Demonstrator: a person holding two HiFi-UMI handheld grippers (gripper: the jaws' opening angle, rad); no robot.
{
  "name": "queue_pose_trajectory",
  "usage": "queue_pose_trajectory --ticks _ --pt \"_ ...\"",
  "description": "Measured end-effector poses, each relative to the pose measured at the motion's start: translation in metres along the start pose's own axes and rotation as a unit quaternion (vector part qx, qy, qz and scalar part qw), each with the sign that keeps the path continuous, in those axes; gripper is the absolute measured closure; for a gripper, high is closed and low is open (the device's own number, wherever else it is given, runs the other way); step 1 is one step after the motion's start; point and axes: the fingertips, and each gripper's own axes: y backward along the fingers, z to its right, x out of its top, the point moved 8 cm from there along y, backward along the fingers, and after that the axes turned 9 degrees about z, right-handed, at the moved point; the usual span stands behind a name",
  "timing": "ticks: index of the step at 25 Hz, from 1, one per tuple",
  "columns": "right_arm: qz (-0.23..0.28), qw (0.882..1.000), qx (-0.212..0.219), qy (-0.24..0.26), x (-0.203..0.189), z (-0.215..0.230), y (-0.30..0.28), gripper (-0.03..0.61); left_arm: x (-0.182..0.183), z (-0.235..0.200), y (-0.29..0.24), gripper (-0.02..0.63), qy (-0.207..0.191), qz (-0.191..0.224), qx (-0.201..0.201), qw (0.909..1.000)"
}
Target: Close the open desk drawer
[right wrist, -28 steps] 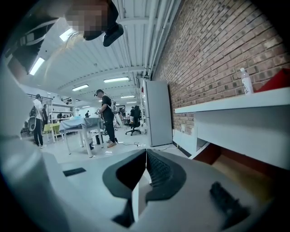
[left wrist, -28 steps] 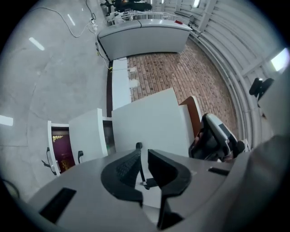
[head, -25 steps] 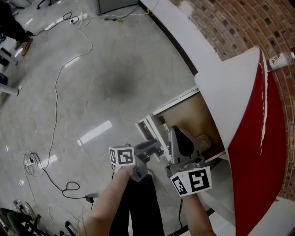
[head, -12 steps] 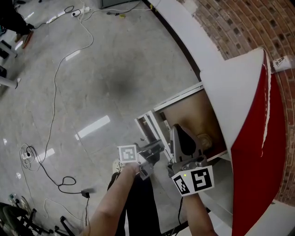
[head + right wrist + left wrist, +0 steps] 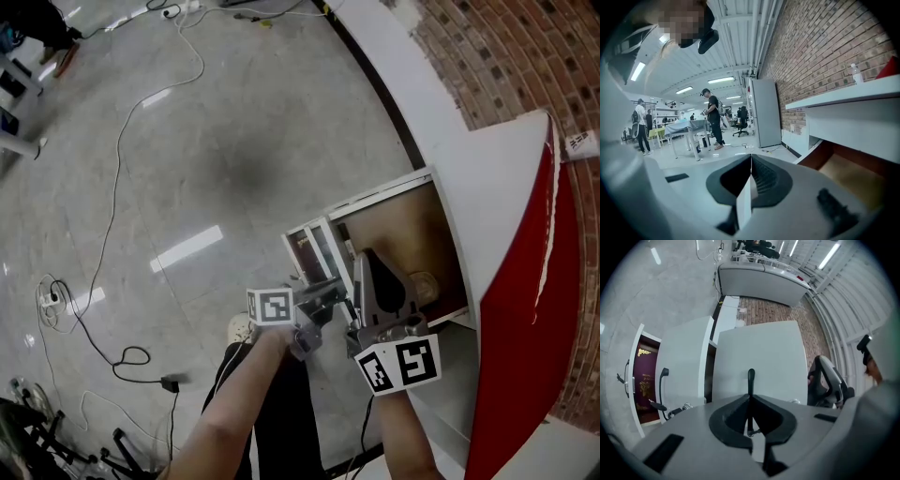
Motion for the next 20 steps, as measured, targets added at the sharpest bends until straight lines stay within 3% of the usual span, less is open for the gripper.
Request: queue_pose_trajectory --ticks 6,9,16,20 --pt "0.003 1.0 -0.008 -0.006 0.005 0.0 0.001 0.566 -0.001 0.015 -0.005 0.592 0.004 -0.008 -0.038 0.9992" --pt "0.008 1.0 -0.014 0.019 0.014 0.001 0.003 0.566 -0.001 0.027 -0.012 0.592 0.006 -0.017 -0.056 0.9983" --pt "0.03 0.998 -0.044 0.019 0.039 0.009 0.013 0.566 -0.002 0.05 -0.027 0.594 0.003 -0.021 -0.064 0.9977" --pt "0.031 0.998 -0.059 0.008 0.049 0.013 0.023 0.566 -0.002 0.058 -0.031 0.594 -0.005 -0.023 -0.039 0.999"
